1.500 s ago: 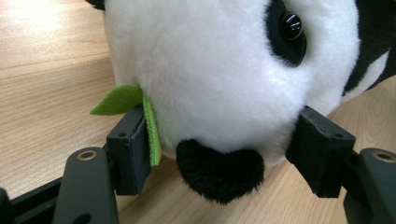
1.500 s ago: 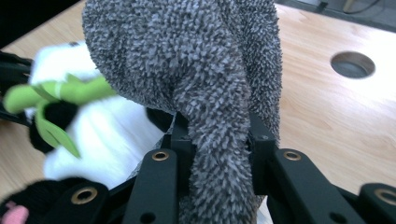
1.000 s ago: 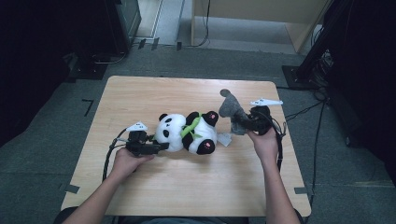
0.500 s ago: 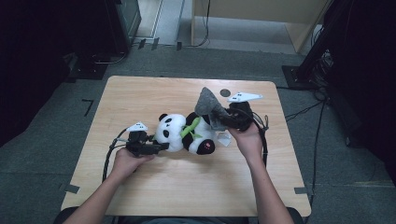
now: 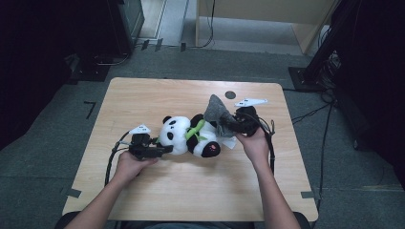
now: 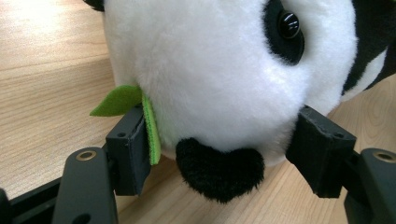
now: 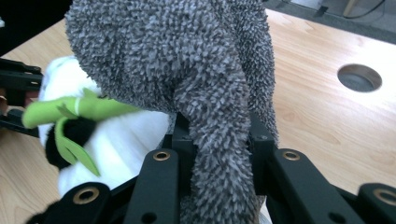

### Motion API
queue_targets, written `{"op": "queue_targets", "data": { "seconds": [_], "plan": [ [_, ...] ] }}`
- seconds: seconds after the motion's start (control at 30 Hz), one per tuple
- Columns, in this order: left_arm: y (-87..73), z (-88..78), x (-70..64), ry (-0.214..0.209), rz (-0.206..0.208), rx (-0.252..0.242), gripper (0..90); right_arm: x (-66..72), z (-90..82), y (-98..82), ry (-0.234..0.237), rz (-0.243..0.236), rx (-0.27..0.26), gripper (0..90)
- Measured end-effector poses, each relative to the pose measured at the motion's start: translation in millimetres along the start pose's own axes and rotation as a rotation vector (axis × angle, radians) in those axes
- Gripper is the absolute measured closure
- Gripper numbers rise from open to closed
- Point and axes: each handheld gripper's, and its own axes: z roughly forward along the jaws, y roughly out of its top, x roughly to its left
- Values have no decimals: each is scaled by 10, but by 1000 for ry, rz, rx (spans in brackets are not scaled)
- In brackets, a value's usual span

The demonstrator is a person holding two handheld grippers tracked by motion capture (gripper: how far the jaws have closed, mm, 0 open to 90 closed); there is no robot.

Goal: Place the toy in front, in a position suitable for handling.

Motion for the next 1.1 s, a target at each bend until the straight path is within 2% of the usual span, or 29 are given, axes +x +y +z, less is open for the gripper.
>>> {"op": "queue_targets", "data": {
  "seconds": [0.37,0.53,0.6,0.67,0.73,0.77,0.8,0.83,0.9,0.97,1.03,1.07,1.1],
  "plan": [
    [1,0,1,0,-1,2,296,-205,-22,-121,-34,62,34,729],
    [0,-1,-2,0,4,6,296,-321,-19,-190,-74,85,75,730],
    [0,-1,-1,0,4,7,296,-350,-26,-202,-82,89,74,731],
    [-4,0,-2,2,4,5,296,-392,-95,-190,-97,112,61,731],
    [-7,1,-1,2,2,2,296,-337,-183,-110,-88,115,23,732],
    [-6,2,-5,2,-2,0,297,-289,-222,-60,-82,97,3,732],
    [-6,2,-5,2,-2,0,297,-289,-222,-60,-82,97,3,732],
    [-6,2,-6,4,2,1,297,-176,-276,51,-70,60,-17,731],
    [-5,2,-5,3,-1,1,297,-68,-283,160,-46,36,-31,731],
    [-6,2,-8,5,0,1,297,29,-229,273,-19,11,-23,731],
    [-7,0,-11,4,3,-3,300,129,-148,392,-16,-28,6,731],
    [-7,0,-11,4,3,-3,304,129,-148,392,-16,-28,6,731],
    [-10,-2,-11,5,12,-5,307,246,-53,521,0,-59,26,730]
  ]
}}
